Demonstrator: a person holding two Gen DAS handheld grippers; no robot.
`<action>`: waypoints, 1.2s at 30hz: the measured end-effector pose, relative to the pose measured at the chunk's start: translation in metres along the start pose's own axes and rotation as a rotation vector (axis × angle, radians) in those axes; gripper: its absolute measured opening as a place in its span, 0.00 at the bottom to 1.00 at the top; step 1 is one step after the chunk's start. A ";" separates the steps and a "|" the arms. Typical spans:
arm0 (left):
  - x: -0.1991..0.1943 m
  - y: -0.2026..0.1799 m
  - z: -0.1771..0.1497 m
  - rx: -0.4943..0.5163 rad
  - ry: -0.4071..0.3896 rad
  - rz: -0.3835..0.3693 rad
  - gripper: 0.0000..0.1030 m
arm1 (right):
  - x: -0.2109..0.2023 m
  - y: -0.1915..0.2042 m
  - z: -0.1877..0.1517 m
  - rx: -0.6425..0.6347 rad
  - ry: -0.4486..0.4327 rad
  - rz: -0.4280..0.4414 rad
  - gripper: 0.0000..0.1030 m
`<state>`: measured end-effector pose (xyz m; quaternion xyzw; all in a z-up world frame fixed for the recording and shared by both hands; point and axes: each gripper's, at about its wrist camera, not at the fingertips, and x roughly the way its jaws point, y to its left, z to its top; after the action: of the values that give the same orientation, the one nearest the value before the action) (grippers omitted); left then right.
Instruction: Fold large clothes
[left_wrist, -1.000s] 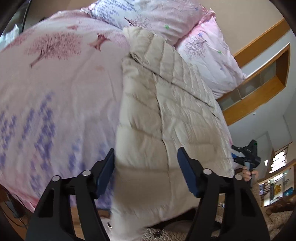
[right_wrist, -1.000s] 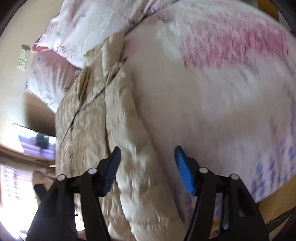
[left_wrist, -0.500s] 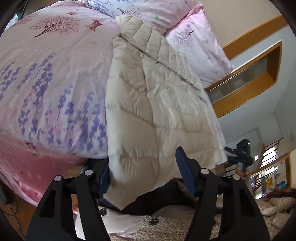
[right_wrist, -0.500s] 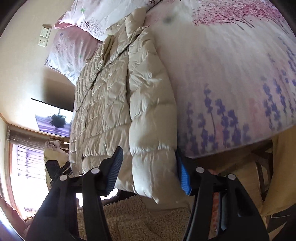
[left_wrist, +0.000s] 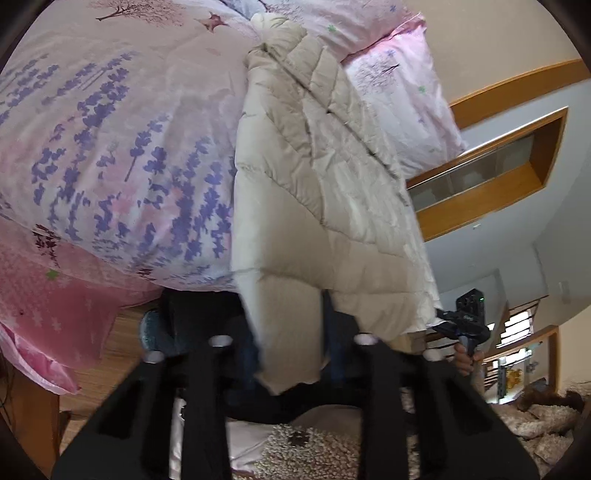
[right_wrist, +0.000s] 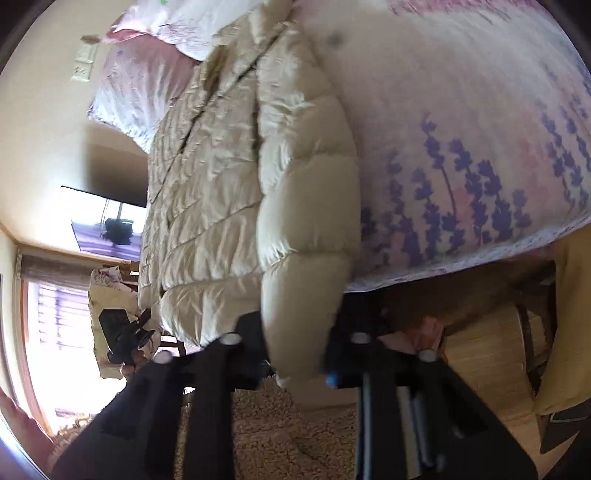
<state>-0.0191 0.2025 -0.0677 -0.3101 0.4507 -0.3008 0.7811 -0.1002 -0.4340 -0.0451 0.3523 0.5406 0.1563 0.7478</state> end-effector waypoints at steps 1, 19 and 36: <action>-0.003 0.000 0.000 0.002 -0.012 -0.009 0.16 | -0.005 0.006 -0.002 -0.024 -0.013 0.003 0.15; -0.065 -0.051 0.079 0.111 -0.361 -0.092 0.08 | -0.079 0.111 0.037 -0.313 -0.550 0.038 0.10; -0.023 -0.104 0.265 0.227 -0.508 0.067 0.08 | -0.069 0.217 0.195 -0.447 -0.854 -0.190 0.10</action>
<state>0.1877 0.2110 0.1294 -0.2710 0.2138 -0.2361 0.9084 0.0858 -0.3938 0.1867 0.1649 0.1686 0.0412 0.9709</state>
